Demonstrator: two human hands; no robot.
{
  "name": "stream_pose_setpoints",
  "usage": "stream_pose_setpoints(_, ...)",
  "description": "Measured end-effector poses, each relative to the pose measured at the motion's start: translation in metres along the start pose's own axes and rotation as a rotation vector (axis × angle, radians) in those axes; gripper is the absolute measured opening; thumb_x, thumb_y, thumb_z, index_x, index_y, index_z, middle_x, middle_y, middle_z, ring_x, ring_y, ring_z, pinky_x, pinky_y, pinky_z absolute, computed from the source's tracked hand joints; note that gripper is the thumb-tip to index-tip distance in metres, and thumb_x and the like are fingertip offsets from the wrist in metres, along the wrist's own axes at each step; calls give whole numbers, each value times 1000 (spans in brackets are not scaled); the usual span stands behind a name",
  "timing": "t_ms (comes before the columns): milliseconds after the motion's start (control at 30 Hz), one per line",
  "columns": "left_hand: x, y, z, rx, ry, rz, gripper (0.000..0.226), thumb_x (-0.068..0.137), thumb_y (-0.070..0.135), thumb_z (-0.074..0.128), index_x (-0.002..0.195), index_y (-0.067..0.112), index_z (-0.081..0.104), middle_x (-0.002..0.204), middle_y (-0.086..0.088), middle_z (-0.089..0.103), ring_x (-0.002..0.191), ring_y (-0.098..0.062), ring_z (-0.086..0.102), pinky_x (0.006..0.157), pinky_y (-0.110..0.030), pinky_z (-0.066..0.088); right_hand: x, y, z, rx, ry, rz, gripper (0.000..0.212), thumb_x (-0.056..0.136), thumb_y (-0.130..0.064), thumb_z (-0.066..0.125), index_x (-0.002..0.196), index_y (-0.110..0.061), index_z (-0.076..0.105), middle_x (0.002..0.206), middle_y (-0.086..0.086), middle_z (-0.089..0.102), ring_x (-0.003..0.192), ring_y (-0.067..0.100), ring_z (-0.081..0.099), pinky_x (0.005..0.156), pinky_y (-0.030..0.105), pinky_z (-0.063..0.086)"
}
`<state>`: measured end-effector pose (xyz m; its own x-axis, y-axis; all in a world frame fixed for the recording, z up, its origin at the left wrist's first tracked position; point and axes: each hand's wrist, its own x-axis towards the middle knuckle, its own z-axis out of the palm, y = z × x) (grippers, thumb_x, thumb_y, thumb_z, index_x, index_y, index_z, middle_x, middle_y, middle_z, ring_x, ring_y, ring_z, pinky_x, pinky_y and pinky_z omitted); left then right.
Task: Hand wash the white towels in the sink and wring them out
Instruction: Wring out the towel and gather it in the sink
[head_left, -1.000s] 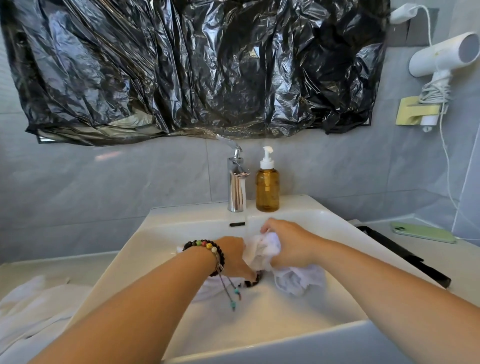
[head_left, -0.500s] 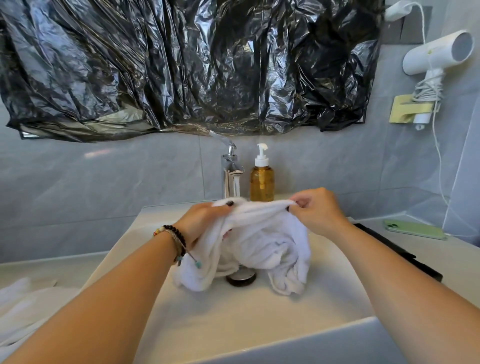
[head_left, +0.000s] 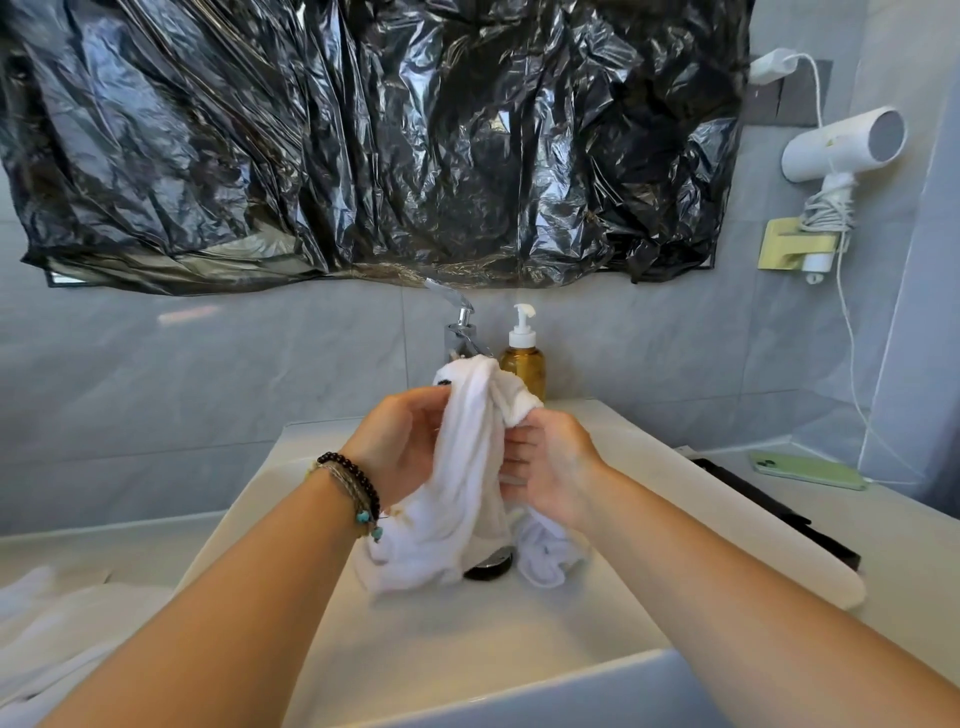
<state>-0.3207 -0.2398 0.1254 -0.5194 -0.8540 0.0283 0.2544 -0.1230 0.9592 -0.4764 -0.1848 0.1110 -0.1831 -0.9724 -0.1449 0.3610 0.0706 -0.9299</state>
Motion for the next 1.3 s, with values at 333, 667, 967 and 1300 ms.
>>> stream_pose_setpoints(333, -18, 3, 9, 18, 146, 161, 40, 97, 2, 55, 137, 2, 51, 125, -16, 64, 114, -30, 61, 108, -44, 44, -22, -18, 1, -8, -198, -25, 46, 90, -37, 47, 106, 2, 65, 103, 18, 69, 98, 32, 64, 94, 39, 48)
stream_pose_setpoints(667, -33, 61, 24, 75, 194, 271, 55, 98, 7, 54, 151, 8, 37, 119, -6, 66, 84, -20, 66, 66, -34, 55, -21, -110, 20, -399, 121, -507, 25, 89, -5, 47, 68, -16, 40, 69, 7, 35, 68, 21, 36, 57, 31, 31)
stream_pose_setpoints(967, -45, 90, 22, 290, 191, 203, 23, 95, 11, 60, 117, 9, 65, 99, -6, 69, 71, -15, 64, 52, -22, 51, -30, -166, 16, -536, 244, -784, 49, 90, -9, 49, 53, -24, 20, 56, -3, 15, 55, 15, 13, 58, 33, 7)
stream_pose_setpoints(1300, -64, 8, -40, 413, 280, -445, 49, 94, 41, 64, 128, 7, 57, 107, -15, 74, 93, -31, 69, 90, -47, 55, -22, -122, -62, -663, 277, -519, 13, 83, -17, 60, 75, -14, 50, 78, 7, 41, 77, 19, 37, 67, 31, 24)
